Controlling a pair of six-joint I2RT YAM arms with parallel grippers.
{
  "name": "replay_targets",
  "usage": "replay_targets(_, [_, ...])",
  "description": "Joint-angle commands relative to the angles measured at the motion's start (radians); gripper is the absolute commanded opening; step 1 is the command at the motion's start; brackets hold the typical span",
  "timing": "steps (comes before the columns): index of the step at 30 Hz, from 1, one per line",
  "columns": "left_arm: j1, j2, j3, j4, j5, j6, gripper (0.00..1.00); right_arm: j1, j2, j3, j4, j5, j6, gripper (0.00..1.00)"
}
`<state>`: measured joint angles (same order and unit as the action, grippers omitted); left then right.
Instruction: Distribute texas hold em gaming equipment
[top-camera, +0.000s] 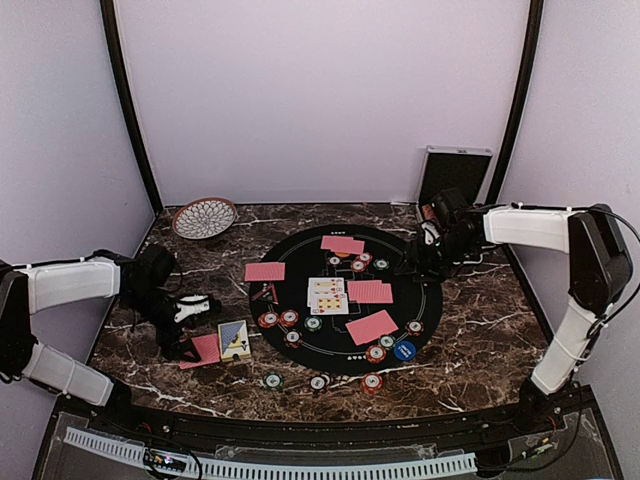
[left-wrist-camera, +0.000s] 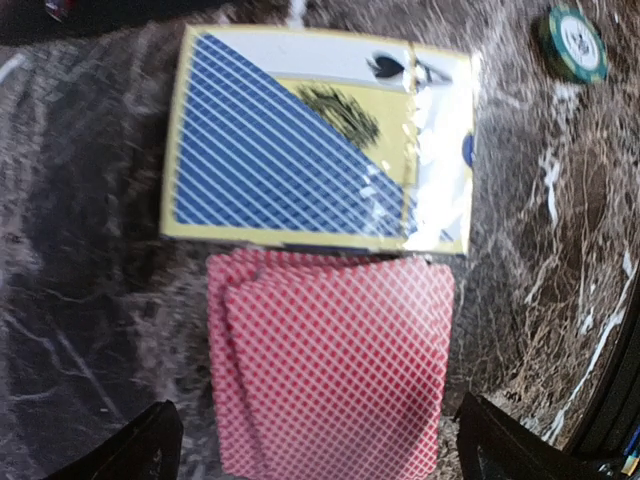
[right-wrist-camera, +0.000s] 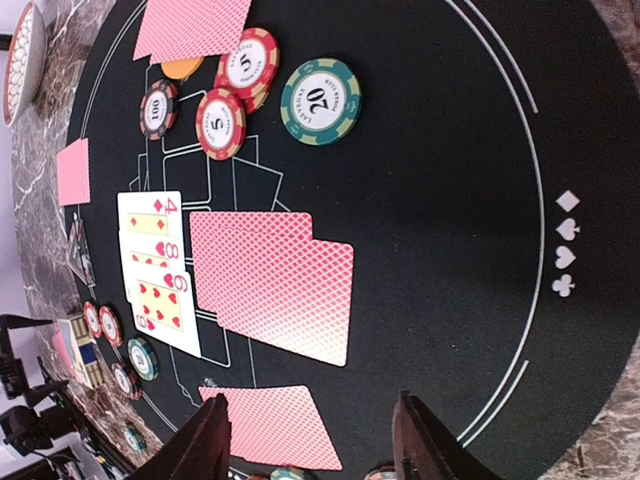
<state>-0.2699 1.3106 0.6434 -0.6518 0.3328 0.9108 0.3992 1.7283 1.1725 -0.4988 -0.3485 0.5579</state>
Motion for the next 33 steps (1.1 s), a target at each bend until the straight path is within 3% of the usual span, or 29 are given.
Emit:
replay_targets(1, [-0.002,-0.013,0.143,-0.077,0.044,-0.080,0.99,-0.003,-0.056,0.035,-0.011,0.046,-0.004,0.64])
replay_targets(3, [-0.002,-0.006,0.189,-0.075,0.046,-0.112,0.99,-0.003,-0.069,0.028,0.001,0.070,-0.006,0.79])
replay_targets(4, [-0.002,-0.003,0.202,-0.074,0.046,-0.125,0.99,-0.005,-0.077,0.025,0.011,0.085,-0.009,0.95])
replay_targets(5, [-0.002,0.007,0.228,-0.067,0.045,-0.135,0.99,-0.005,-0.084,0.021,0.017,0.103,-0.014,0.98])
replay_targets(10, [0.060,0.032,0.317,0.113,0.006,-0.299,0.99,-0.007,-0.154,-0.050,0.127,0.225,-0.050,0.98])
replay_targets(13, [0.146,0.017,0.312,0.266,0.026,-0.406,0.99,-0.013,-0.224,-0.124,0.224,0.405,-0.065,0.98])
replay_targets(18, [0.230,-0.019,0.129,0.651,0.033,-0.562,0.99,-0.017,-0.365,-0.338,0.497,0.700,-0.182,0.99])
replay_targets(21, [0.244,-0.004,0.062,0.776,0.027,-0.610,0.99,-0.020,-0.444,-0.508,0.750,0.888,-0.274,0.98])
replay_targets(25, [0.258,0.048,-0.007,0.966,0.012,-0.662,0.99,-0.040,-0.494,-0.681,0.961,1.090,-0.336,0.99])
replay_targets(33, [0.261,0.122,-0.078,1.238,-0.002,-0.692,0.99,-0.160,-0.503,-0.762,1.127,1.102,-0.364,0.99])
